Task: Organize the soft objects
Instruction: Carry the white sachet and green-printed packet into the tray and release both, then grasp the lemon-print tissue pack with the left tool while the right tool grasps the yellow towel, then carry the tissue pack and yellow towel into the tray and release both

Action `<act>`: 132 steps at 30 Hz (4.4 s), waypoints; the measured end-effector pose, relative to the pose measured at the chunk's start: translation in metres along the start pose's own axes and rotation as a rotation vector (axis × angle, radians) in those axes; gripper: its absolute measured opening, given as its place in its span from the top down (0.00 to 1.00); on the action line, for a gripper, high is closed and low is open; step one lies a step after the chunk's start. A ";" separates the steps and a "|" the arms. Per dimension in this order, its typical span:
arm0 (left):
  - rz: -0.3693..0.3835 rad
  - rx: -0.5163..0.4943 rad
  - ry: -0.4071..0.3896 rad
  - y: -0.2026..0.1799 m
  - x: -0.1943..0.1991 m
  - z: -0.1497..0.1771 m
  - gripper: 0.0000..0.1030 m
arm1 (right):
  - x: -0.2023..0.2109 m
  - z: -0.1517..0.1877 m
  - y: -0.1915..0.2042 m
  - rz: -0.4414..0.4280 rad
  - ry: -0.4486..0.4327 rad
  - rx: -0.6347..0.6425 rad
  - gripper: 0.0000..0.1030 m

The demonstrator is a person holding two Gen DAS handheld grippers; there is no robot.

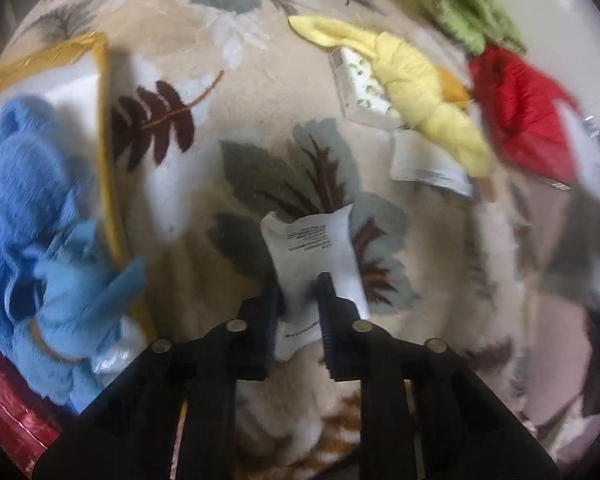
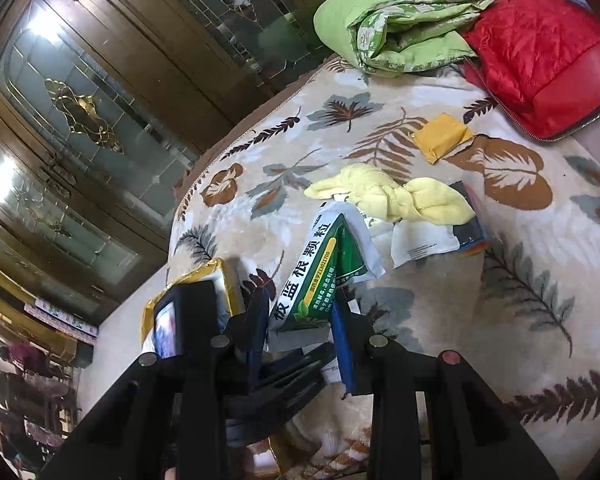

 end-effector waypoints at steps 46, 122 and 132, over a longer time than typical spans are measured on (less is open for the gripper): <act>0.117 0.348 -0.622 0.186 0.168 -0.058 0.42 | -0.103 -0.006 0.125 -0.204 0.114 0.088 0.40; -0.058 0.285 -0.408 0.162 0.127 -0.054 0.56 | -0.121 -0.020 0.116 -0.289 0.171 0.017 0.57; -0.085 0.267 -0.385 0.187 0.113 -0.056 0.56 | -0.182 0.022 0.134 -0.079 0.300 0.227 0.56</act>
Point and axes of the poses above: each gripper's, at about its wrist camera, not at the fingertips, and x roughly against the way its jaws point, y to its left, z to its underside, the point moved 9 cm from there along -x, roughly the way its jaws point, and after that the axes turned 2 degrees about z, right-handed, at the moved point
